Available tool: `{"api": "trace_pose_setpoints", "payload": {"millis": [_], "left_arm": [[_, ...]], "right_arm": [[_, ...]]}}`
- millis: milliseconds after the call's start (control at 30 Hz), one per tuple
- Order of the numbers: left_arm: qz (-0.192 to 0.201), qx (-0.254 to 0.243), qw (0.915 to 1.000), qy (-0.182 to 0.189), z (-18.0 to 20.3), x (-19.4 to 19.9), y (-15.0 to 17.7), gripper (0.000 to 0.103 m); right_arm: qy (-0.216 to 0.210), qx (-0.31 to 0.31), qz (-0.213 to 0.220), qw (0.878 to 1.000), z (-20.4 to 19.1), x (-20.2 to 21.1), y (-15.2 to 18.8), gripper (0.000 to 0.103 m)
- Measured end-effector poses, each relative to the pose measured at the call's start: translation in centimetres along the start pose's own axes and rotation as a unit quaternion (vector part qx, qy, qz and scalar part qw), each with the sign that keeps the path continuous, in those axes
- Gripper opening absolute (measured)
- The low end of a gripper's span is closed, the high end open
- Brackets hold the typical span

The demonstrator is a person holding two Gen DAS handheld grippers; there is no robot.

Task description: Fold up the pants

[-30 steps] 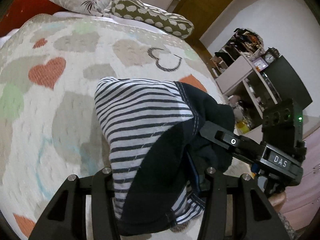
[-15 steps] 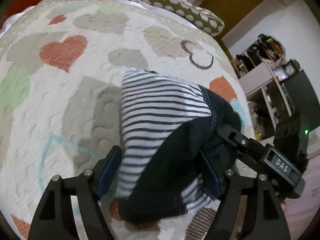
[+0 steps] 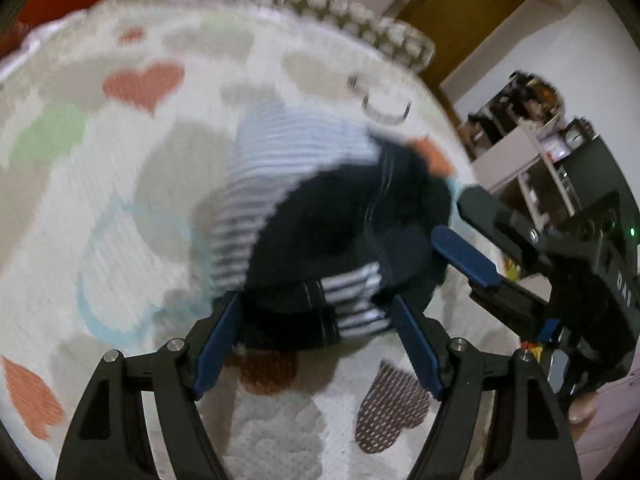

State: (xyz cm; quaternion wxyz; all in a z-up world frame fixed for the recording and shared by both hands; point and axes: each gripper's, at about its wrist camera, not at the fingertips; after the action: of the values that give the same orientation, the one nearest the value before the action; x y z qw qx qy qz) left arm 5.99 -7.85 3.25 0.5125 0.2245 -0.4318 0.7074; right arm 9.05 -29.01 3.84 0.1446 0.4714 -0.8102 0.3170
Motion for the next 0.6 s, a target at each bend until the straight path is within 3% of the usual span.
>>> {"api": "trace_pose_setpoints", "payload": {"millis": [100, 167, 267, 400, 500, 600], "left_arm": [[0.004, -0.025, 0.9995, -0.017, 0.4, -0.4, 0.7, 0.076], [0.005, -0.030, 0.9994, -0.019, 0.5, -0.4, 0.7, 0.076], [0.006, -0.019, 0.9997, -0.011, 0.1, -0.4, 0.5, 0.076], [0.010, -0.020, 0.9997, -0.010, 0.0, -0.6, 0.6, 0.076], [0.011, -0.024, 0.9996, -0.012, 0.2, -0.9, 0.5, 0.077], [0.012, -0.025, 0.9996, -0.008, 0.1, -1.1, 0.5, 0.077]], "right_arm": [[0.023, -0.044, -0.019, 0.999, 2.3, -1.4, 0.9, 0.052], [0.015, -0.061, -0.020, 0.998, 3.2, -1.4, 1.1, 0.052], [0.010, -0.036, -0.001, 0.999, 1.7, -0.3, 0.3, 0.054], [-0.042, -0.006, -0.008, 0.999, -1.0, -0.7, -1.3, 0.054], [-0.083, -0.012, -0.062, 0.995, -1.8, -3.9, -2.2, 0.054], [-0.033, -0.017, -0.077, 0.996, -1.3, -7.0, -2.9, 0.054]]}}
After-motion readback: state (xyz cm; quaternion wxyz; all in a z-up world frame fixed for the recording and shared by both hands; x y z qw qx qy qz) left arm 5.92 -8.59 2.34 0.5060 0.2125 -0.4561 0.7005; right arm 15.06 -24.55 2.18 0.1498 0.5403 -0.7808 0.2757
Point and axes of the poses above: each gripper's, at about its wrist camera, not at the fingertips, and x roughly against the way its jaws point, z to its right, y to its underside, and after that the axes turned 9 degrees about y, right-handed
